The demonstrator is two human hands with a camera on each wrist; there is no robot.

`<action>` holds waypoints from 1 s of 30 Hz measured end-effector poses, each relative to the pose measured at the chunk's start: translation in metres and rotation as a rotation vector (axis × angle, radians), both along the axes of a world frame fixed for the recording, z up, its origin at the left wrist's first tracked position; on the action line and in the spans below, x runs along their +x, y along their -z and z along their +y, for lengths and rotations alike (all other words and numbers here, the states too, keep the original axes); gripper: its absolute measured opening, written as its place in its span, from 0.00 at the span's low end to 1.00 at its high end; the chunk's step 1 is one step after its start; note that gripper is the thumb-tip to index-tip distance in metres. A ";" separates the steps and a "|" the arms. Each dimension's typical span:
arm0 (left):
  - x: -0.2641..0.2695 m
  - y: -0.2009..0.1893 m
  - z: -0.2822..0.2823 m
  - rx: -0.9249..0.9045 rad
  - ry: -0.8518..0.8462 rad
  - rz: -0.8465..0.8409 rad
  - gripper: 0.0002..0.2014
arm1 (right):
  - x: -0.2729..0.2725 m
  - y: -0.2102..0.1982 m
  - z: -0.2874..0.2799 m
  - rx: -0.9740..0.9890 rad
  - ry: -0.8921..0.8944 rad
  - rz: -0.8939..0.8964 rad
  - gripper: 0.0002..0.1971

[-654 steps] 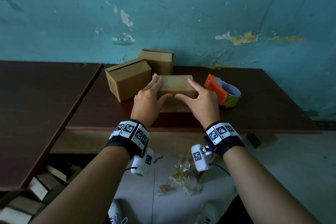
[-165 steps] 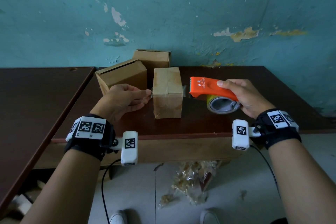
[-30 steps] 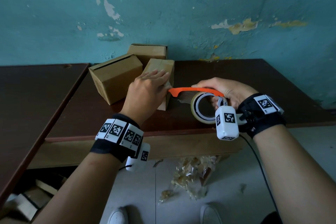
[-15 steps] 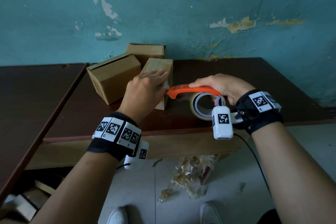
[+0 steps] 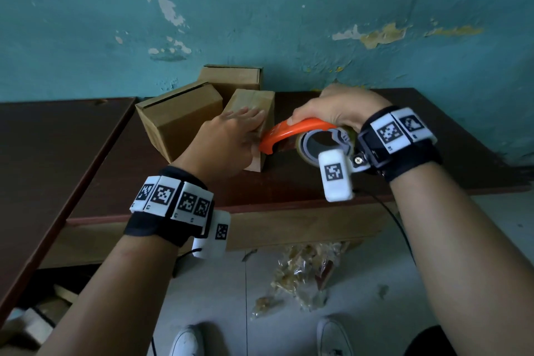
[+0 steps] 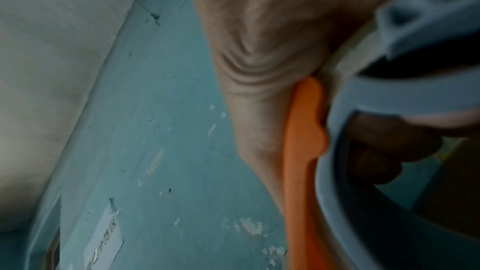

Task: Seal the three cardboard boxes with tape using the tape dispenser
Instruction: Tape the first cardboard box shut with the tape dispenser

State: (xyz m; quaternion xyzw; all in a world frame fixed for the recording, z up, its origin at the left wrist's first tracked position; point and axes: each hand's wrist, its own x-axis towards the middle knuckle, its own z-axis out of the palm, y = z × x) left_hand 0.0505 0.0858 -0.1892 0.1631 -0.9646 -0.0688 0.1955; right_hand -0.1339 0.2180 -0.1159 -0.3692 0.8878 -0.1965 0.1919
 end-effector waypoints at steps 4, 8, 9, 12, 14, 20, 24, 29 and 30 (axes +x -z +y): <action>0.001 -0.002 -0.001 0.017 0.007 0.016 0.27 | 0.004 -0.019 -0.011 0.115 -0.071 0.129 0.25; -0.003 0.006 -0.003 -0.002 -0.038 0.016 0.27 | 0.002 -0.023 -0.018 0.155 -0.083 0.156 0.24; -0.003 0.007 -0.003 -0.011 -0.046 0.022 0.27 | 0.002 -0.023 -0.018 0.159 -0.090 0.157 0.23; -0.004 0.007 -0.001 -0.052 -0.062 0.032 0.27 | 0.000 -0.022 -0.020 0.160 -0.103 0.151 0.23; -0.004 0.007 0.000 -0.077 -0.070 0.037 0.27 | 0.000 -0.024 -0.022 0.172 -0.101 0.156 0.23; -0.007 0.010 0.000 -0.101 -0.102 0.040 0.31 | 0.005 -0.033 -0.029 0.229 -0.155 0.203 0.23; -0.009 0.014 -0.002 -0.106 -0.116 0.047 0.33 | 0.007 -0.039 -0.034 0.298 -0.222 0.145 0.23; -0.011 0.017 -0.003 -0.089 -0.125 0.065 0.34 | 0.007 -0.037 -0.036 0.300 -0.278 0.044 0.20; -0.011 0.017 -0.004 -0.088 -0.126 0.071 0.34 | 0.005 -0.032 -0.035 0.294 -0.288 0.030 0.19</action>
